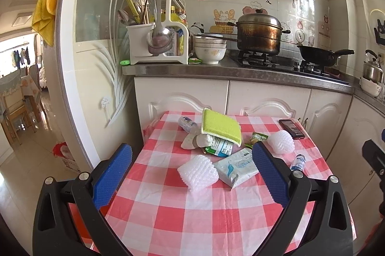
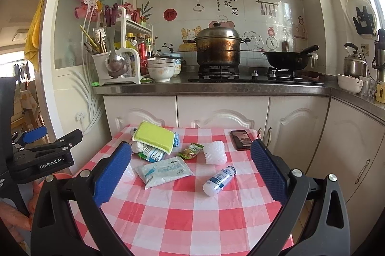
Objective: Collect trash
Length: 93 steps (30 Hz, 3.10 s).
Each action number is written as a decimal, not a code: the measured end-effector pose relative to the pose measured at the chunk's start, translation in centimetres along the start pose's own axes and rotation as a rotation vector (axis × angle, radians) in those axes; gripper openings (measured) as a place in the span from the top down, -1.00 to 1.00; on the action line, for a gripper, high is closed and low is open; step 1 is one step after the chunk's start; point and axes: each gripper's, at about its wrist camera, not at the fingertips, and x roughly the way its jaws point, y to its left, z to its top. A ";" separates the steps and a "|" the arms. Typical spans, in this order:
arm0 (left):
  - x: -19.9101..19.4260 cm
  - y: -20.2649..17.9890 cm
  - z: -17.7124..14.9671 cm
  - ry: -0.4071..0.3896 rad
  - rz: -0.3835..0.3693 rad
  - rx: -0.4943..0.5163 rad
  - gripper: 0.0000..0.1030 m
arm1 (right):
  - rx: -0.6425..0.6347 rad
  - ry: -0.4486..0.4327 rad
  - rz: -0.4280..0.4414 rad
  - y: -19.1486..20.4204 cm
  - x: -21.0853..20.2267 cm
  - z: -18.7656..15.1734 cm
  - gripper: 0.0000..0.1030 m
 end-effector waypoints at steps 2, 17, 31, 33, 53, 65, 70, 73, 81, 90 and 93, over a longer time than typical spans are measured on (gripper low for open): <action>0.0 0.2 -0.1 -0.004 0.005 0.000 -0.91 | -0.011 -0.018 0.001 0.1 -0.3 0.0 -0.94; 1.0 0.2 -0.4 0.016 0.022 0.011 -0.91 | 0.002 -0.176 -0.057 -1.1 -1.8 0.3 -0.94; 1.9 1.1 -0.1 0.021 0.041 -0.005 -0.91 | 0.003 -0.171 -0.052 -1.3 -0.8 0.4 -0.94; 1.9 1.1 -0.1 0.020 0.042 -0.003 -0.91 | 0.007 -0.171 -0.046 -1.4 -0.6 0.3 -0.94; 5.5 1.6 -1.9 0.107 0.034 -0.011 -0.91 | 0.083 -0.006 0.026 -3.2 3.8 -1.9 -0.94; 9.7 1.5 -5.0 0.193 -0.166 -0.003 -0.91 | 0.211 0.245 -0.018 -7.7 10.2 -5.8 -0.94; 12.2 1.6 -5.7 0.250 -0.189 -0.017 -0.91 | 0.315 0.342 0.021 -9.5 12.8 -8.0 -0.94; 13.5 1.4 -6.1 0.258 -0.193 -0.015 -0.91 | 0.376 0.391 0.067 -10.3 14.3 -9.0 -0.93; 16.9 0.5 -6.4 0.288 -0.202 0.015 -0.91 | 0.469 0.448 0.138 -11.3 18.1 -9.7 -0.92; 19.2 1.1 -6.5 0.320 -0.210 -0.064 -0.88 | 0.560 0.518 0.126 -12.2 22.2 -10.5 -0.41; 19.9 1.4 -6.7 0.337 -0.214 -0.083 -0.43 | 0.541 0.537 0.120 -11.6 22.8 -10.7 -0.39</action>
